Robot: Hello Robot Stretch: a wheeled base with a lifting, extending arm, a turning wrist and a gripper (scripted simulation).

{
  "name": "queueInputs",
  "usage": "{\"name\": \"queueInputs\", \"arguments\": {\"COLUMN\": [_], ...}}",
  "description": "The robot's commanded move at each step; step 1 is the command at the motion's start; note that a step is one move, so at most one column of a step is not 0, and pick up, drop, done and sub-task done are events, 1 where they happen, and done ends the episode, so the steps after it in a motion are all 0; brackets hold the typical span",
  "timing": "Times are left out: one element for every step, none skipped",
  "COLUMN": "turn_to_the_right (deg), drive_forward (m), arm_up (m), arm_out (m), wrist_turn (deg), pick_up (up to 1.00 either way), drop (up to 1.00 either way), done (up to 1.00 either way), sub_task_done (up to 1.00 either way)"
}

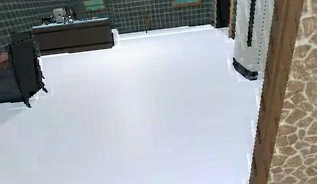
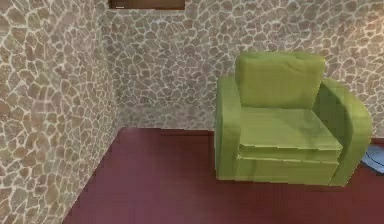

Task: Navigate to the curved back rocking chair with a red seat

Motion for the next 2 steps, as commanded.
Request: {"name": "queueInputs", "arguments": {"turn_to_the_right": [0.0,3.0], "drive_forward": [1.0,0.0], "arm_up": [0.0,0.0], "arm_out": [0.0,0.0], "wrist_turn": [0.0,0.0], "pick_up": [0.0,0.0], "drop": [0.0,0.0], "done": [0.0,0.0], "sub_task_done": [0.0,0.0]}}
